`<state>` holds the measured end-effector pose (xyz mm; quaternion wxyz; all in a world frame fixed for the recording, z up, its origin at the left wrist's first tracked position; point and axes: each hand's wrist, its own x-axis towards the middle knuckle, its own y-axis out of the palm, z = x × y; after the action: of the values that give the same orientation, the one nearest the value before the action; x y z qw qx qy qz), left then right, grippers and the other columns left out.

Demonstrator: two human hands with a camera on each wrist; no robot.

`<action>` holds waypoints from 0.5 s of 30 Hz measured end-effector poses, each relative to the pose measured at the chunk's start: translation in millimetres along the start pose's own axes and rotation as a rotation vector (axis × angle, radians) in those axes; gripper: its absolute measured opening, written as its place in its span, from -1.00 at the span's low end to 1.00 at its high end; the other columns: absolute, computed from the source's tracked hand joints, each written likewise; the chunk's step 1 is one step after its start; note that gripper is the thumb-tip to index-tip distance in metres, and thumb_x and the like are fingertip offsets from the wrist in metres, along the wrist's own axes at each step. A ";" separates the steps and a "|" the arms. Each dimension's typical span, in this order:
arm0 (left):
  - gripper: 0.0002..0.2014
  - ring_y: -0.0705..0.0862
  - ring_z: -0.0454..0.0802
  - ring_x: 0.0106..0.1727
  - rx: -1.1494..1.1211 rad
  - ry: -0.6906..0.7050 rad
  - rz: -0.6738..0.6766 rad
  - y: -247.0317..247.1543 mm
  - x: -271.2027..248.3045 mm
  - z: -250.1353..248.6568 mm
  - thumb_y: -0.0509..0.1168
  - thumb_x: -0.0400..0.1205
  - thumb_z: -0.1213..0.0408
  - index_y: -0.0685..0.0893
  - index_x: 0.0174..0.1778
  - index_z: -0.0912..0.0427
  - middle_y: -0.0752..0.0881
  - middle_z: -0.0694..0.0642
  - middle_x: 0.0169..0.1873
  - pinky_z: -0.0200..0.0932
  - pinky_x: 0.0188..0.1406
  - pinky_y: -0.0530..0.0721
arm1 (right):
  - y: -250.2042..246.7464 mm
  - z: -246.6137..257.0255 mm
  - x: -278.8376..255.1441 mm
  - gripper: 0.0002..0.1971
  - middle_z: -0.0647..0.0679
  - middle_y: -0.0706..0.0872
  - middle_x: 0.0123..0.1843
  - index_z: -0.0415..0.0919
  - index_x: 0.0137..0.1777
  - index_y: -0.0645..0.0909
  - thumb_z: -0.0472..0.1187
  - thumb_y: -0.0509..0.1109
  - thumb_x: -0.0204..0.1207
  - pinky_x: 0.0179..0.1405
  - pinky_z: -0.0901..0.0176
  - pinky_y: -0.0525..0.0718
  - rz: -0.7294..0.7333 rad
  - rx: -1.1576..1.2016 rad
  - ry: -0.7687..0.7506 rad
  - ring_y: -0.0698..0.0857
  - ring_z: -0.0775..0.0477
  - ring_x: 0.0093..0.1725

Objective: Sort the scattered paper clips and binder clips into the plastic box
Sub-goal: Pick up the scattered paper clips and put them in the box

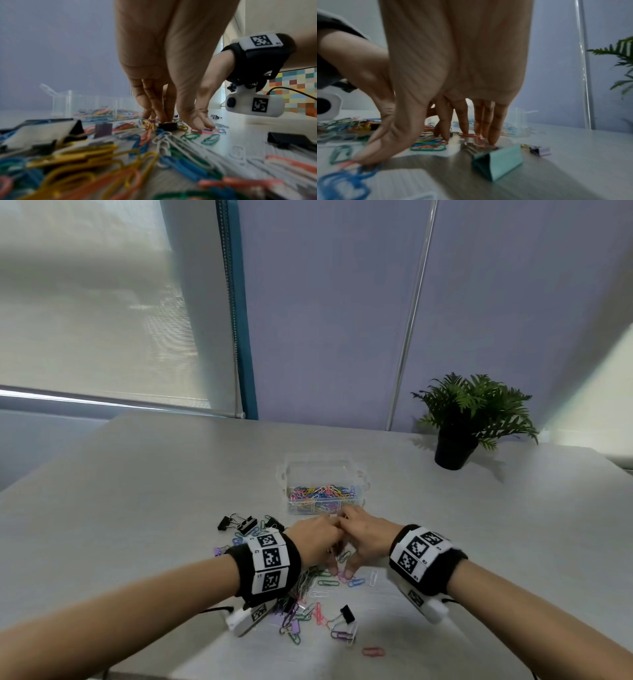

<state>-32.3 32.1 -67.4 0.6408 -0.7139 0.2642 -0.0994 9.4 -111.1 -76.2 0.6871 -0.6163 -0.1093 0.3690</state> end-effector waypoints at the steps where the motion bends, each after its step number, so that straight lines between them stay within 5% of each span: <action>1: -0.55 0.52 0.16 0.28 -0.014 -0.008 -0.010 1.1 0.2 -1.5 0.47 0.44 0.21 0.61 0.23 0.26 0.52 0.18 0.29 0.05 0.19 0.57 | 0.4 -0.3 -1.6 -0.13 -0.08 0.32 0.32 -0.18 0.38 0.35 0.10 0.64 0.12 0.38 -0.08 0.49 -0.003 0.019 0.009 0.35 -0.07 0.32; 8: -0.73 0.61 0.16 0.13 -0.049 -0.021 -0.035 2.6 -0.6 -2.6 0.44 0.47 0.26 0.65 0.03 0.28 0.63 0.20 0.12 -0.05 0.05 0.55 | 8.4 10.5 -15.2 -0.19 -0.11 0.39 0.21 -0.25 0.30 0.37 0.05 0.65 0.13 0.24 0.04 0.45 -0.047 0.019 0.029 0.35 -0.06 0.19; 15: -0.80 0.65 0.19 0.09 0.025 0.031 0.005 6.4 -5.0 3.0 0.25 0.59 0.41 0.66 0.10 0.24 0.67 0.23 0.06 0.09 0.11 0.64 | 6.4 13.8 -19.3 -0.78 -0.14 0.64 -0.12 -0.19 -0.13 0.54 -0.28 0.54 0.32 -0.15 0.18 0.42 -0.095 0.148 -0.001 0.58 -0.09 -0.12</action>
<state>-36.7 37.0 -73.1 0.6457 -0.7037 0.2745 -0.1120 -14.9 -113.1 -73.3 0.7474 -0.5578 -0.1111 0.3435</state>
